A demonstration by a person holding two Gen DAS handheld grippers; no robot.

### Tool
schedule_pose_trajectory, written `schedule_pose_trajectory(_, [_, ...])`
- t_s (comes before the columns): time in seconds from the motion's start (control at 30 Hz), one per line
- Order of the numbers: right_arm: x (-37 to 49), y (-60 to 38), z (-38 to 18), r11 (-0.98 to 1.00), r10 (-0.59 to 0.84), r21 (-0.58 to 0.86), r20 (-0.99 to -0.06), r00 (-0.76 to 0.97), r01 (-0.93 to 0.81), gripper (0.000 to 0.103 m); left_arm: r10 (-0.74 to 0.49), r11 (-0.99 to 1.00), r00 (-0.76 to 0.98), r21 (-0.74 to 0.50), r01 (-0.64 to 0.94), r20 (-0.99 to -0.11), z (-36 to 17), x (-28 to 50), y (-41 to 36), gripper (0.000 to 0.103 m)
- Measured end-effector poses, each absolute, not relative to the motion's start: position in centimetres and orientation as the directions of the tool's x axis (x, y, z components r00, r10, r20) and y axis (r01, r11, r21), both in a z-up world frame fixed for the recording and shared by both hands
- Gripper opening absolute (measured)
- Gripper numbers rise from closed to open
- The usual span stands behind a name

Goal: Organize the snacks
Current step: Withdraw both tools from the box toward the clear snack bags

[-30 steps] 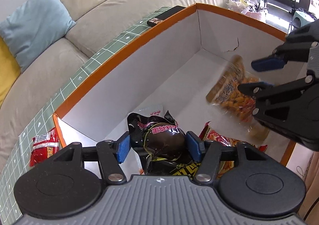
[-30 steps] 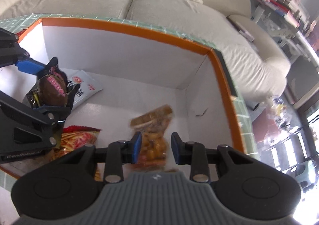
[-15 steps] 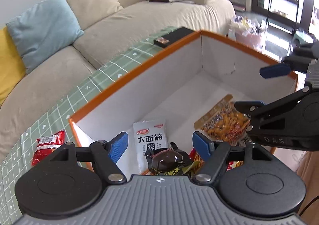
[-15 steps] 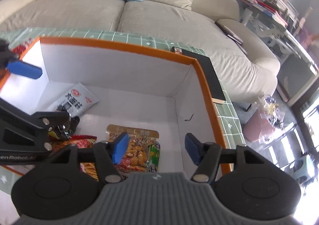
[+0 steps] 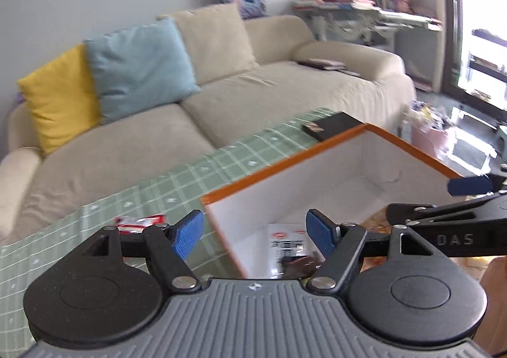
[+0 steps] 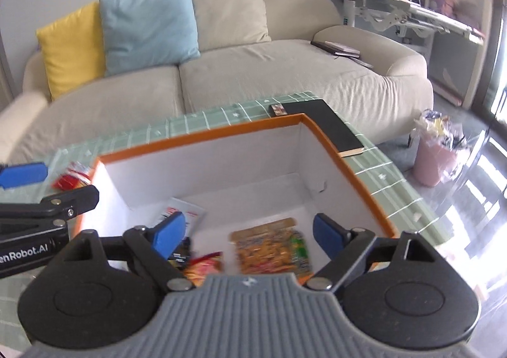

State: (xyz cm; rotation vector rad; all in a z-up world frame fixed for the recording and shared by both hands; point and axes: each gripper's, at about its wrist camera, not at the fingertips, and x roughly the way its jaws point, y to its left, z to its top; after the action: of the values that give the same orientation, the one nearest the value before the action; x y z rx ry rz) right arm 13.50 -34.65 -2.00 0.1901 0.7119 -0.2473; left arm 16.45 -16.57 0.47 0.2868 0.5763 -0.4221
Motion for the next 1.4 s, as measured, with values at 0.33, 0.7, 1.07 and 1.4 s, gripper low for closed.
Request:
schedule_pose_trajectory(0.33, [11.3,-28.0,-2.3,0.969,-0.101,0.122,-0.602,0.792,0.217,0.088,-0.234,0.955,0.814,0.033,0.295,-0.532,0.7,13.9,-7.7,0.087])
schedule_pose_trajectory(0.7, [9.6,-20.3,-2.7,0.993,0.084,0.119,-0.563,0.822,-0.020,0.086,-0.183,0.982,0.798,-0.062,0.180,-0.574,-1.5,10.7,1.9,0.085])
schedule_pose_trajectory(1.07, [9.3,-12.9,-5.4,0.972,0.192,0.009,-0.603,0.774,-0.234,0.071,-0.181,0.983,0.719,-0.152,0.106,-0.671,-6.1,9.4,6.8,0.076])
schedule_pose_trajectory(1.4, [13.1,-10.4,-8.6,0.976,0.200,0.094,-0.743,0.639,-0.197,0.080,-0.042,0.999,0.626,-0.052,0.002,-0.779,-9.2,11.6,8.1,0.072])
